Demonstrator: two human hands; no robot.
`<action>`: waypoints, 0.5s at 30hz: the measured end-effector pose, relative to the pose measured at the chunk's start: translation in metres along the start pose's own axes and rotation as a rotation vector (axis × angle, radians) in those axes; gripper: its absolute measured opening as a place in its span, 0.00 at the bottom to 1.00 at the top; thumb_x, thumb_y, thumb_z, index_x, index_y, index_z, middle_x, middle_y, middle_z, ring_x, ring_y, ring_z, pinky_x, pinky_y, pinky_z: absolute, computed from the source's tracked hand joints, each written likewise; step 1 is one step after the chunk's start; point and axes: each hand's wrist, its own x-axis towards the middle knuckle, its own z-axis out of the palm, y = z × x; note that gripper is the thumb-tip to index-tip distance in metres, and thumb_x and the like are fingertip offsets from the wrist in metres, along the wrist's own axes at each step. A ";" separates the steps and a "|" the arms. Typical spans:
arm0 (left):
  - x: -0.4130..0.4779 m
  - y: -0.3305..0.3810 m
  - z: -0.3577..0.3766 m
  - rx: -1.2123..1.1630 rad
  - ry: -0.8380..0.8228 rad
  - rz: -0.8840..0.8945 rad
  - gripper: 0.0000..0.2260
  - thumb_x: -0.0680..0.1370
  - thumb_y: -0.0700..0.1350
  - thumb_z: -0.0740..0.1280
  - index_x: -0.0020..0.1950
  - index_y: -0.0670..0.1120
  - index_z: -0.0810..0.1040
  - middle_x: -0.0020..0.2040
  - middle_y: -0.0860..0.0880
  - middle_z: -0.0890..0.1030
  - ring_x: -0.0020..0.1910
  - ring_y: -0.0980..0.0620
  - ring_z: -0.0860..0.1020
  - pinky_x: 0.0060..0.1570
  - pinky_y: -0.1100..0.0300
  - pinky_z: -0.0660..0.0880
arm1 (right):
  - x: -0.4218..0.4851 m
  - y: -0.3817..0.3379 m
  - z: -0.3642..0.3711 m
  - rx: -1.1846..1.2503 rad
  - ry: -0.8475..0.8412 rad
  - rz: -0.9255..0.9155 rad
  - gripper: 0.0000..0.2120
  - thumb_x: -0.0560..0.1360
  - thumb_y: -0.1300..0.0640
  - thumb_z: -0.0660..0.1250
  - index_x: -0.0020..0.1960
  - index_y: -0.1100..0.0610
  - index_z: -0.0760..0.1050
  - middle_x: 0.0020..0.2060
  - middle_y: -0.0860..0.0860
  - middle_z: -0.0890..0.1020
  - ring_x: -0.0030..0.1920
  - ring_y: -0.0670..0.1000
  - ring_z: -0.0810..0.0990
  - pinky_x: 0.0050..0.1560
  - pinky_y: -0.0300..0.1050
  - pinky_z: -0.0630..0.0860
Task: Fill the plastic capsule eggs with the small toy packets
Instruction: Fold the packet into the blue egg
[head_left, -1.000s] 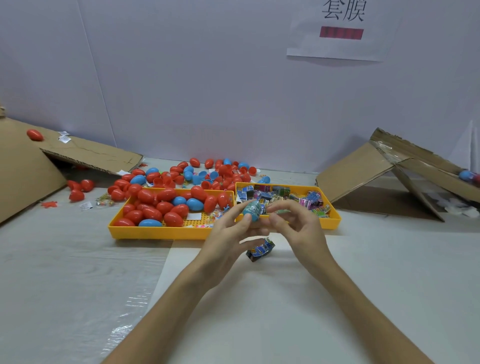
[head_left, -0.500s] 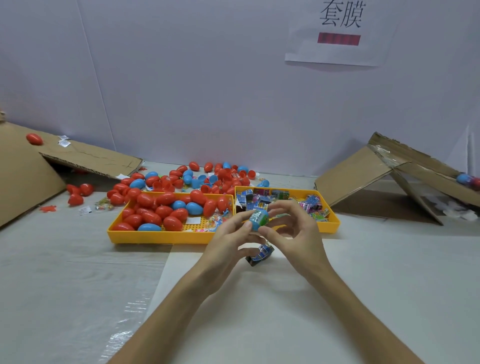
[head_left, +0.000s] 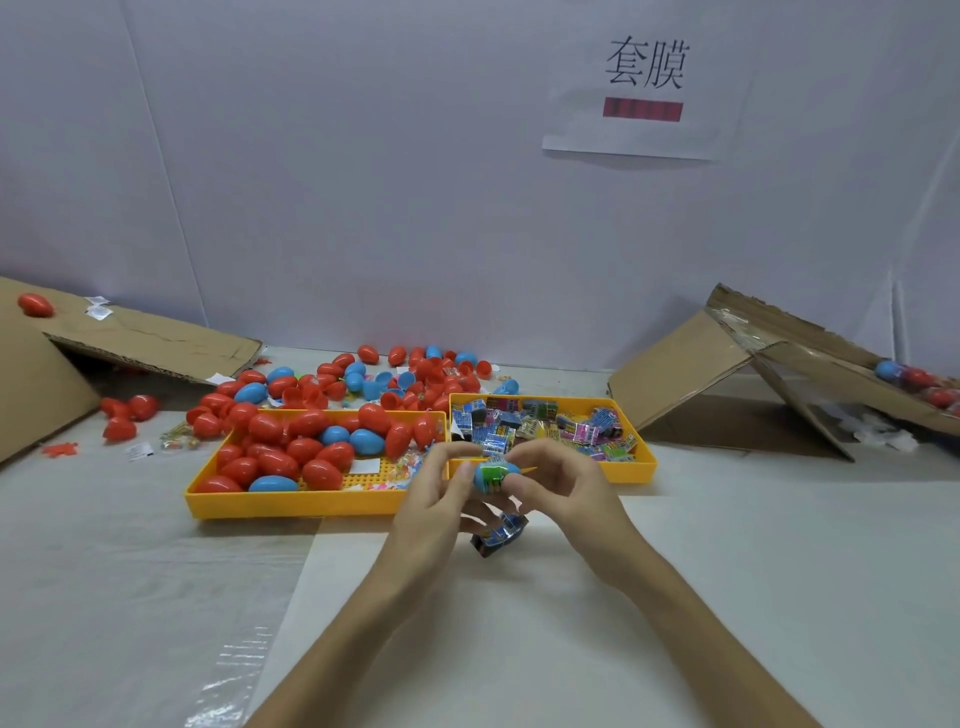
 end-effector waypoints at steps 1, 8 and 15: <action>0.000 -0.002 0.000 0.058 0.032 0.041 0.07 0.86 0.44 0.57 0.61 0.51 0.72 0.41 0.47 0.86 0.40 0.52 0.84 0.39 0.61 0.80 | 0.000 -0.001 0.001 0.075 0.033 0.019 0.08 0.74 0.61 0.73 0.53 0.58 0.80 0.46 0.50 0.86 0.45 0.50 0.85 0.43 0.42 0.80; -0.004 -0.015 -0.002 0.815 -0.093 0.263 0.19 0.78 0.48 0.71 0.67 0.55 0.70 0.57 0.59 0.76 0.56 0.60 0.73 0.55 0.61 0.74 | 0.008 -0.007 -0.029 0.704 0.264 0.297 0.23 0.68 0.62 0.72 0.62 0.59 0.75 0.52 0.57 0.85 0.49 0.55 0.87 0.43 0.42 0.83; -0.003 -0.019 -0.003 0.852 -0.174 0.262 0.18 0.77 0.40 0.70 0.61 0.56 0.73 0.54 0.59 0.78 0.52 0.58 0.76 0.49 0.65 0.76 | 0.030 -0.023 -0.052 0.680 0.169 0.540 0.21 0.69 0.61 0.71 0.61 0.67 0.77 0.48 0.60 0.85 0.41 0.51 0.86 0.38 0.38 0.82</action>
